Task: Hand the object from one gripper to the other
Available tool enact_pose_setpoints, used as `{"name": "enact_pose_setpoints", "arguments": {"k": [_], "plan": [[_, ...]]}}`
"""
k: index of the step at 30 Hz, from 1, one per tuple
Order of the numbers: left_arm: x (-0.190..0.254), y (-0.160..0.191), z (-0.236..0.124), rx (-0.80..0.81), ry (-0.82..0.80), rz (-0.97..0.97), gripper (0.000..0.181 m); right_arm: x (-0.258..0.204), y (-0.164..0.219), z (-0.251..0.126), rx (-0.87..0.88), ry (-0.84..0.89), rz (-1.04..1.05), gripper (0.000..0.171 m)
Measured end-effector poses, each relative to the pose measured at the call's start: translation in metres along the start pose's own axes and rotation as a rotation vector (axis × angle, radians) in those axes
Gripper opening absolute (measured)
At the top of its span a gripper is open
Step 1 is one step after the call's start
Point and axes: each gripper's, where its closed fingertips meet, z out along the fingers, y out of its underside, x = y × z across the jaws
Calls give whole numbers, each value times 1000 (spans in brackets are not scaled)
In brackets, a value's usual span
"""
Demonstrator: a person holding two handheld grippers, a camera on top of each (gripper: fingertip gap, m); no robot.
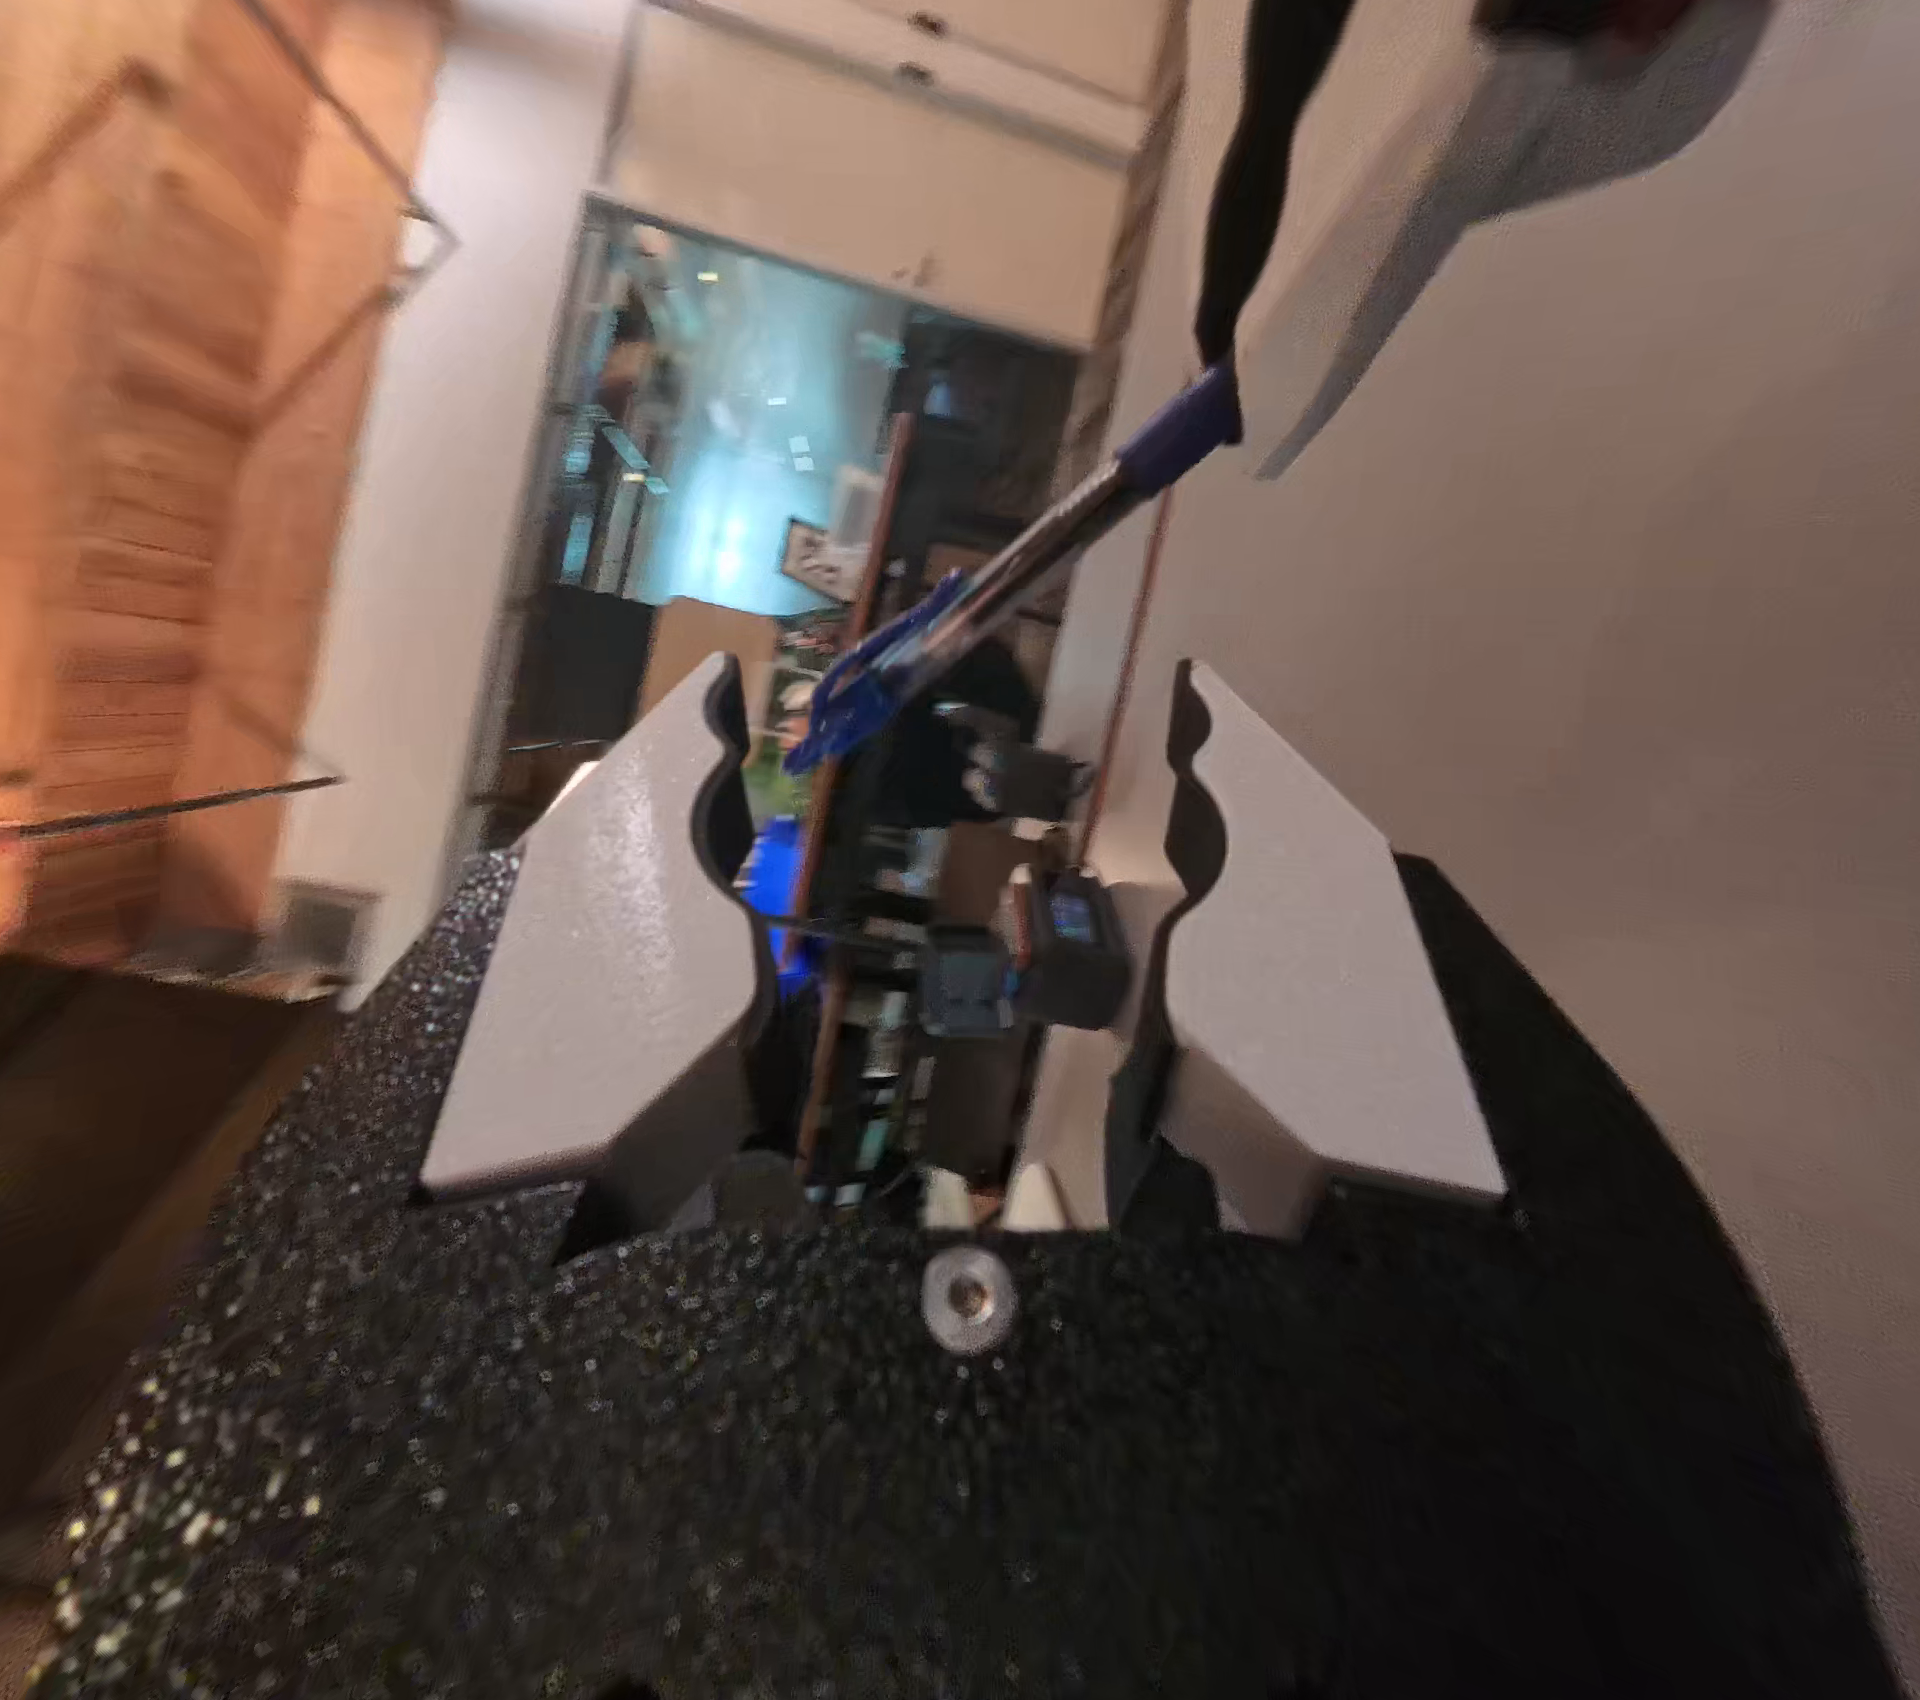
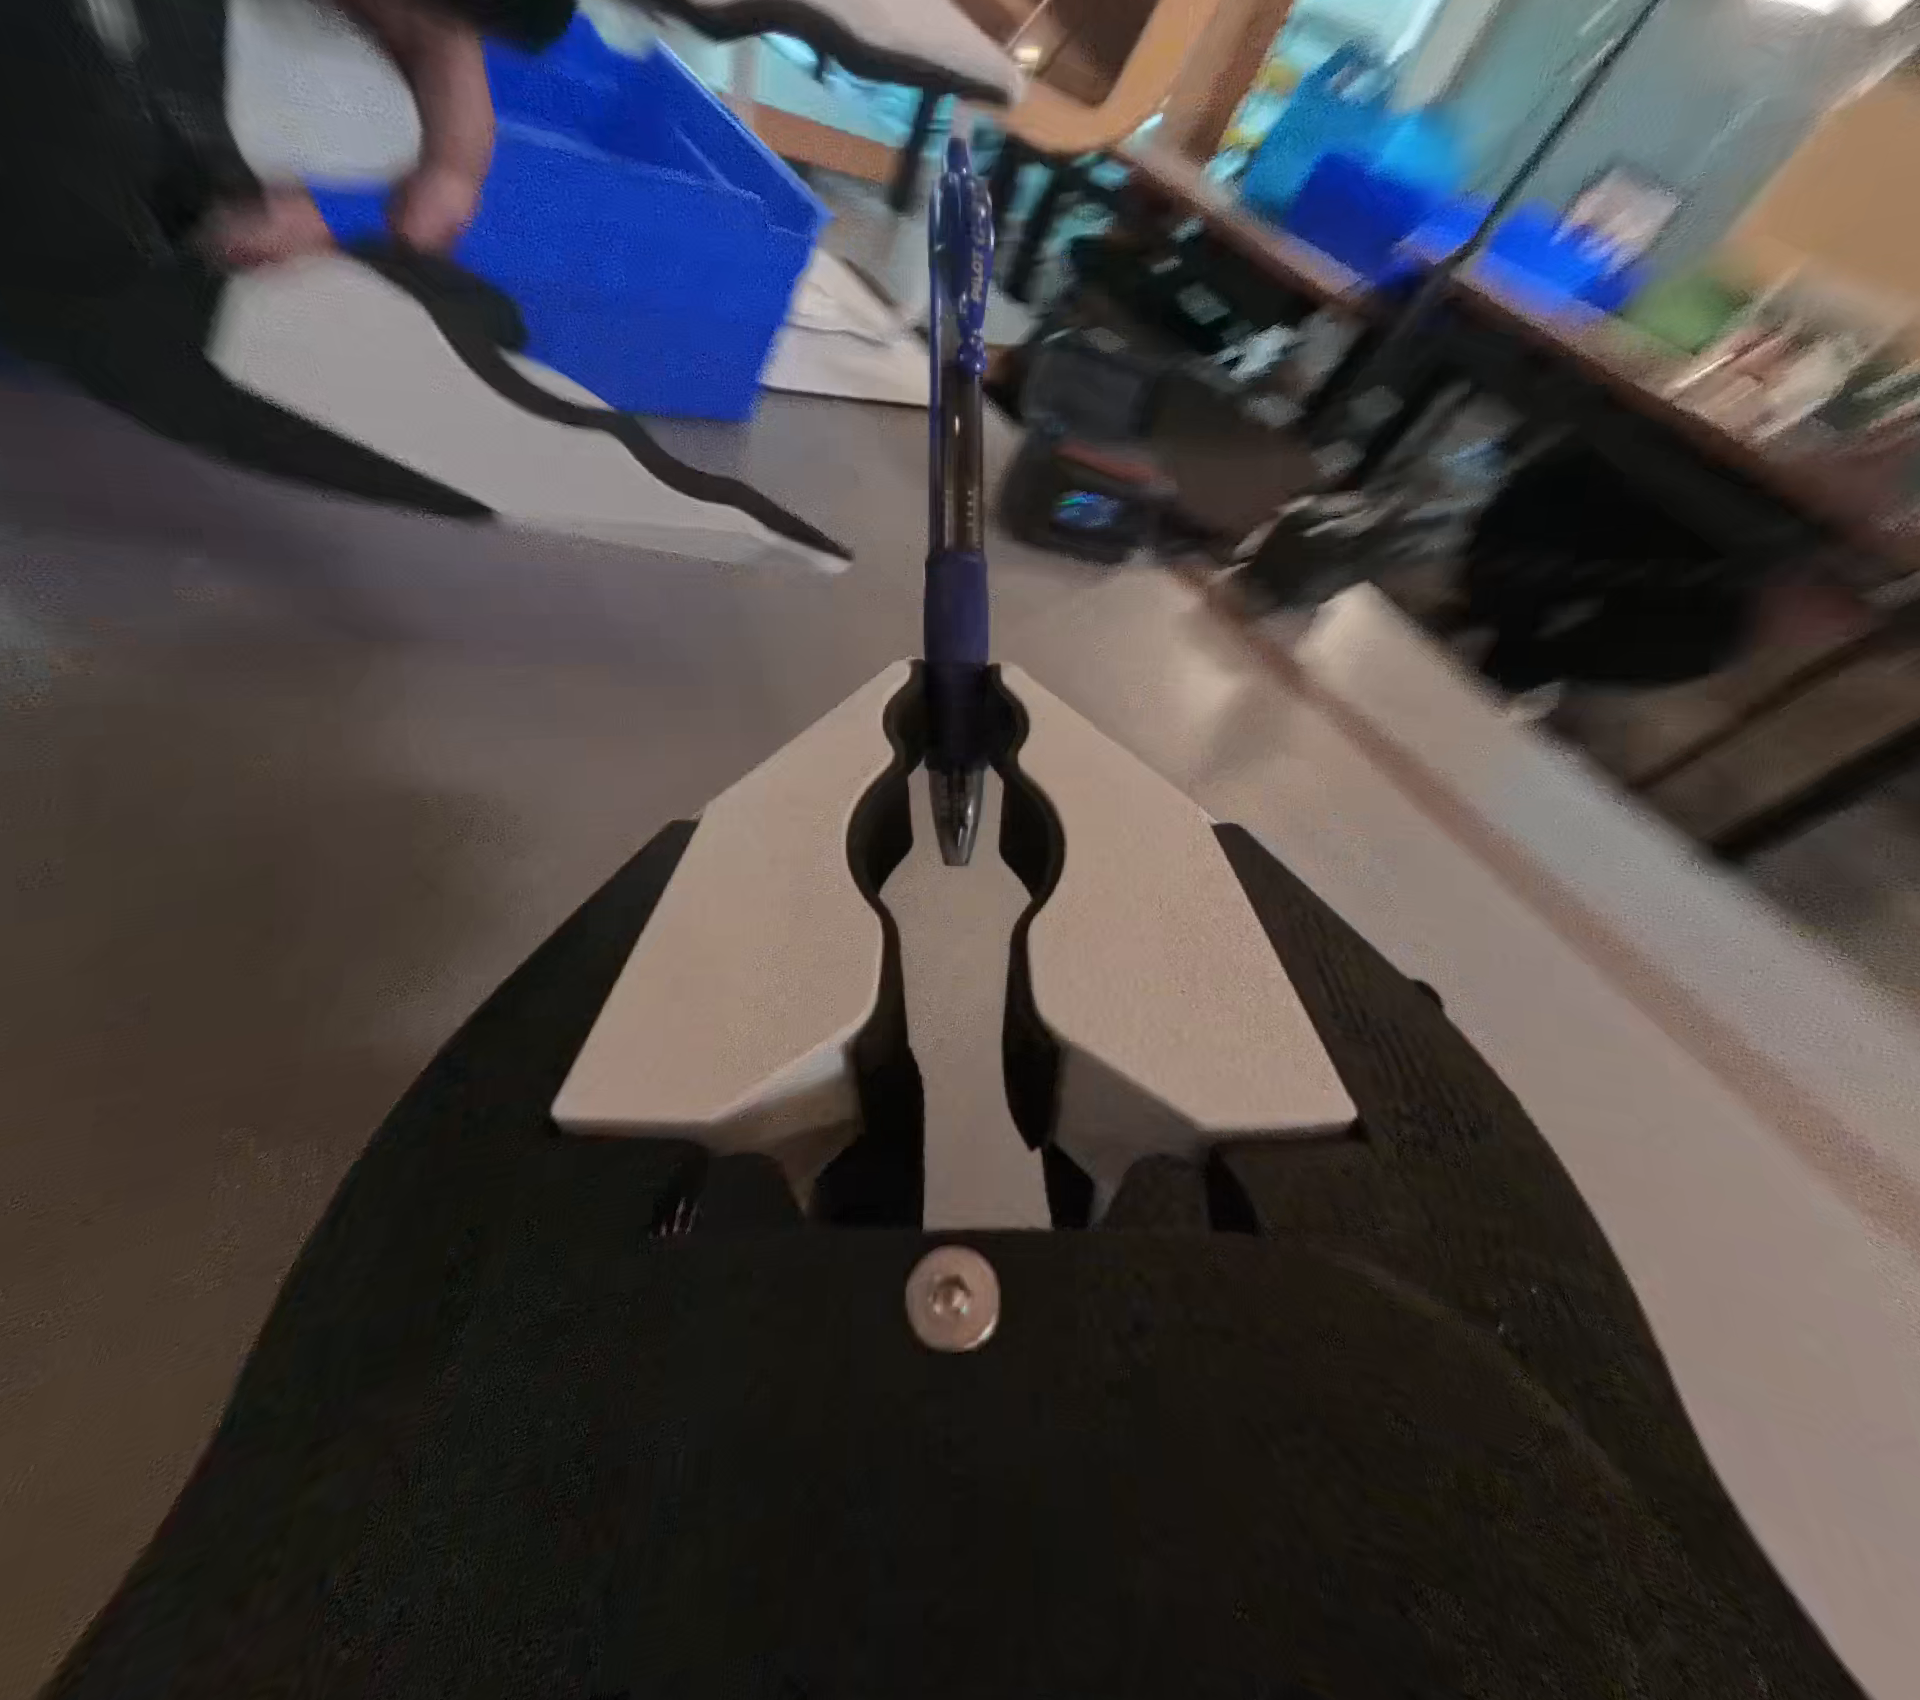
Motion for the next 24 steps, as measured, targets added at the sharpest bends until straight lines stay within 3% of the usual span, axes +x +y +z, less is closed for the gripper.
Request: {"name": "enact_pose_setpoints", "arguments": {"k": [3, 5, 6, 8, 9, 10, 12, 13, 14, 17, 20, 22, 24], "plan": [[13, 2, 7, -23, -71, 194, 74, -23, -4, -7, 28, -279, 289, 8], [25, 3, 11, -43, -91, 308, 66, -32, 3, -11, -12, -364, 343, 8], [29, 3, 12, -44, -103, 337, 57, -34, 8, -12, -37, -383, 341, 8], [26, 0, 12, -50, -152, 383, 16, -37, 13, -12, -65, -399, 332, 8], [24, 1, 12, -60, -149, 383, 4, -37, 12, -12, -60, -391, 322, 8], [27, 6, 14, -88, -101, 336, 3, -34, 8, -11, -30, -371, 308, 9], [33, 13, 17, -100, -18, 135, 0, -25, -12, -15, 103, -296, 225, 17], [37, 15, 18, -96, 42, 4, 0, -18, -23, -19, 173, -228, 145, 43], [41, 16, 19, -93, 110, -147, 0, -10, -33, -25, 230, -141, 43, 49], [52, -8, 15, 31, 416, -727, 0, 17, -54, -43, 327, 253, -371, 67], [59, -23, 1, 67, 728, -1111, 0, 20, -41, -33, 150, 530, -906, 81], [73, -36, -15, 58, 986, -1303, 0, 8, -30, -14, 61, 543, -1146, 86], [80, -44, -28, 38, 1140, -1397, 0, -6, -28, -4, 51, 530, -1260, 87]]}}
